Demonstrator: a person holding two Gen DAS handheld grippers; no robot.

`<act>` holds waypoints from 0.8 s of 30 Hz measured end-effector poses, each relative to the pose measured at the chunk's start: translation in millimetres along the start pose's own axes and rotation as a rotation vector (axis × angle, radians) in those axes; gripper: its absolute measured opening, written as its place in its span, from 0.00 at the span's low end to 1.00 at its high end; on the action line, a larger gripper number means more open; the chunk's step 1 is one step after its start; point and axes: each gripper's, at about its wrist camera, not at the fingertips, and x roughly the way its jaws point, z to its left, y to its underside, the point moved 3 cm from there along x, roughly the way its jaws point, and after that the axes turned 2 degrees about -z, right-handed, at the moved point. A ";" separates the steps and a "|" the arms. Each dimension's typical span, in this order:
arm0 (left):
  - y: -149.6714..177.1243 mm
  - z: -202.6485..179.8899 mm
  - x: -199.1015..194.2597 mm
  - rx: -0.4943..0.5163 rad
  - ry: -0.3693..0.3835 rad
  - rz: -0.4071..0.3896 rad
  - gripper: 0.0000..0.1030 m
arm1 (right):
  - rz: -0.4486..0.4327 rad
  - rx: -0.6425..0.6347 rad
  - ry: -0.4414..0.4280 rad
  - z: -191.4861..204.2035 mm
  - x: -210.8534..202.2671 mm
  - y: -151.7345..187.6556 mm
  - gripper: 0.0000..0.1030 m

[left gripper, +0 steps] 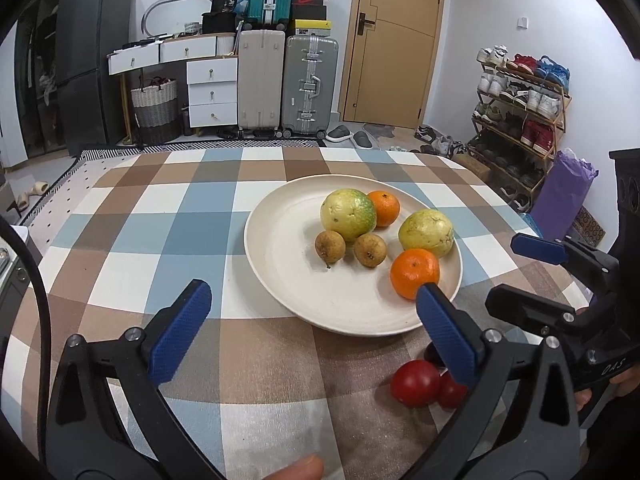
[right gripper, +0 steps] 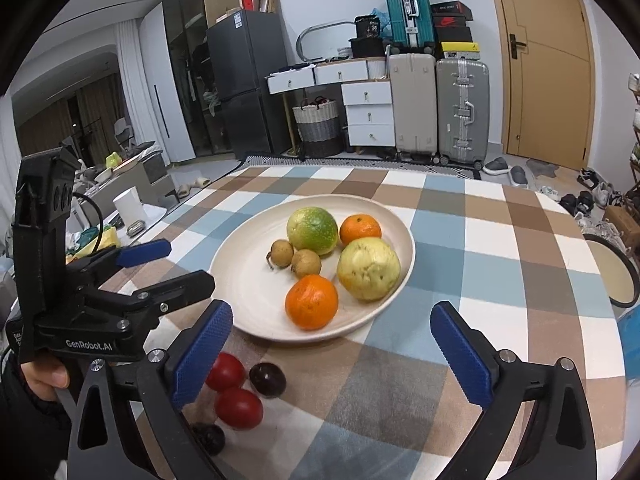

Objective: Organize fruits
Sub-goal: 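Withdraw both open grippers from the plate toward the red tomatoes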

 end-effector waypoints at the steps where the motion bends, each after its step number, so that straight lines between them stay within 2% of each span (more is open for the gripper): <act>1: 0.5 -1.3 -1.0 0.005 0.001 -0.002 0.99 | 0.001 -0.004 0.001 -0.1 -1.0 0.7 0.99; 18: 30.8 1.8 -33.3 0.005 0.008 0.031 0.99 | 0.031 -0.002 -0.015 -7.1 -14.5 12.3 1.00; 24: 37.6 6.0 -40.9 -0.015 0.037 0.045 0.99 | 0.095 -0.039 -0.032 -1.9 -8.7 17.7 1.00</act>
